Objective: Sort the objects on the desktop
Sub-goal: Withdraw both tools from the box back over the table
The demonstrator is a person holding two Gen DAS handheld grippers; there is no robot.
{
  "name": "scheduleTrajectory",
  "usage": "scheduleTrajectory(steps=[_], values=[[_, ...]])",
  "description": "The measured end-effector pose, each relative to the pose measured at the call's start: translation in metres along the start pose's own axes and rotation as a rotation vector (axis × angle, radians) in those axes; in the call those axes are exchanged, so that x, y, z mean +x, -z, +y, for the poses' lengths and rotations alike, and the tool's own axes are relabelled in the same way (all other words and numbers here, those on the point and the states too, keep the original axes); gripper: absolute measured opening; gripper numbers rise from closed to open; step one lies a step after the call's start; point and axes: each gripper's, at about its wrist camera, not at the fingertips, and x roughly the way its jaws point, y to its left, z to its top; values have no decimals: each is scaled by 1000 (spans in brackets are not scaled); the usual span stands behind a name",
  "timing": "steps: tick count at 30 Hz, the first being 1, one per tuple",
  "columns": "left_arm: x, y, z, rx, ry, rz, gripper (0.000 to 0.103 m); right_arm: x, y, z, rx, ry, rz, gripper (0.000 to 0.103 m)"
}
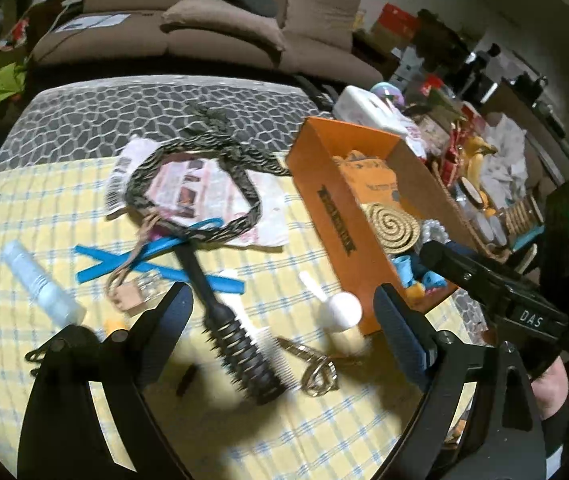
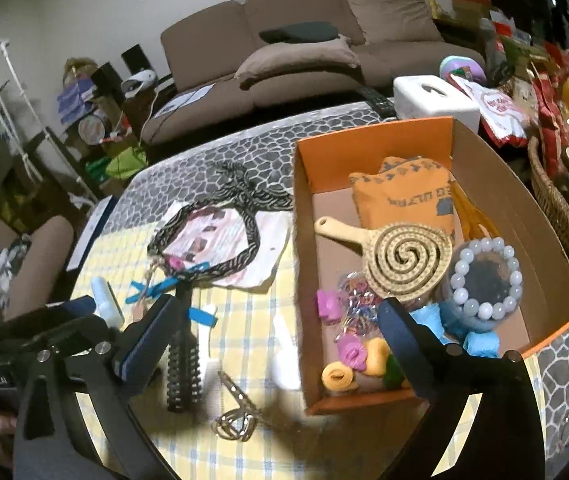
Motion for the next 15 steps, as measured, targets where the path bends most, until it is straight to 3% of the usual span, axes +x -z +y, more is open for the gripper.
scheduleTrajectory(steps=[2,15], values=[[-3,7,6,-13,-24,2,103,1,5,7,-9,4,8,102],[-17,42,55,-87,-127,-5,103,19,27,72,-195,-1,69,102]])
